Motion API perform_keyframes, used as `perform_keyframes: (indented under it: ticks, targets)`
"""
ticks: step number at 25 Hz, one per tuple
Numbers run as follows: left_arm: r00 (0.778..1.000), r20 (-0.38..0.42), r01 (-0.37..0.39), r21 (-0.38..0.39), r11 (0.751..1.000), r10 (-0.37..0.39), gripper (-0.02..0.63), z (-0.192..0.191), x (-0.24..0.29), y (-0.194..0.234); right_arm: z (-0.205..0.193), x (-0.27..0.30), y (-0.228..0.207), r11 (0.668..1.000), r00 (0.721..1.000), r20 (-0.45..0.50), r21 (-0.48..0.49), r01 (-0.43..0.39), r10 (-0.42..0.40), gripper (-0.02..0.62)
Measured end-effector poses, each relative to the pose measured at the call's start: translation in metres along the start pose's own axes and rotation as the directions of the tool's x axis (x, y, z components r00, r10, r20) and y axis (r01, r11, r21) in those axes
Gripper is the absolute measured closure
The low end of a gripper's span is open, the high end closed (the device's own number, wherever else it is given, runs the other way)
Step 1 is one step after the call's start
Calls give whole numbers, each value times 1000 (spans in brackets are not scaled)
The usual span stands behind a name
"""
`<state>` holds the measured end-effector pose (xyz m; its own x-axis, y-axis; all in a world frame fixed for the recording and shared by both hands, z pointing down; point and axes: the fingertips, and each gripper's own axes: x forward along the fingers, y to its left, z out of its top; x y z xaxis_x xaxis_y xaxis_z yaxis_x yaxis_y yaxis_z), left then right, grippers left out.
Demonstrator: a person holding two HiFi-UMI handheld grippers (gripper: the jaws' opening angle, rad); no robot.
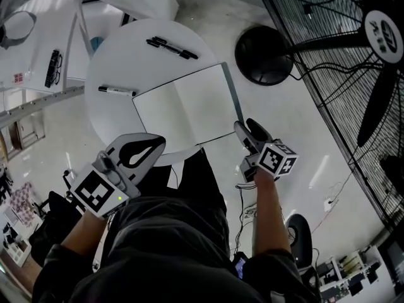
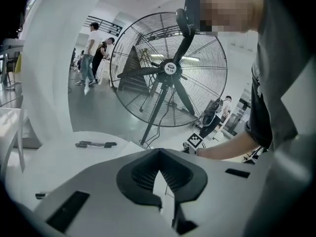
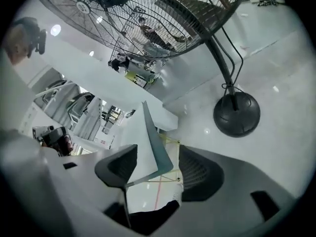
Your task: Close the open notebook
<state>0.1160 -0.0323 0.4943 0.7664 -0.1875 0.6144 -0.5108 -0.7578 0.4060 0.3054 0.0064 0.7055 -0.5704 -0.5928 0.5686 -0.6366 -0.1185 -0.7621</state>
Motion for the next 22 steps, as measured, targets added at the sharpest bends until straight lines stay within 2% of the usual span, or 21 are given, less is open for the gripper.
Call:
perform_keyframes:
  ticks: [7,11,16,22]
  targets:
    - [1000,-20,11,8,1000,-11,592,-4,0,2,-19,11,-2,995,996,-42,74,-71,74,344]
    - [1000,-18,18,15,1000,-18,592,-4,-6,4,-18,9,3,995,997,-20,61,-74,76,399]
    - [999,0,40,33,999,-41,592,-4,-19,4,-11,-4,15,999,999,32,16,-40,39,510]
    - [997,41,59,54,997,-62,592,-3,-45,4,-2,-20,48,998,995,98,-56,-1,7,549]
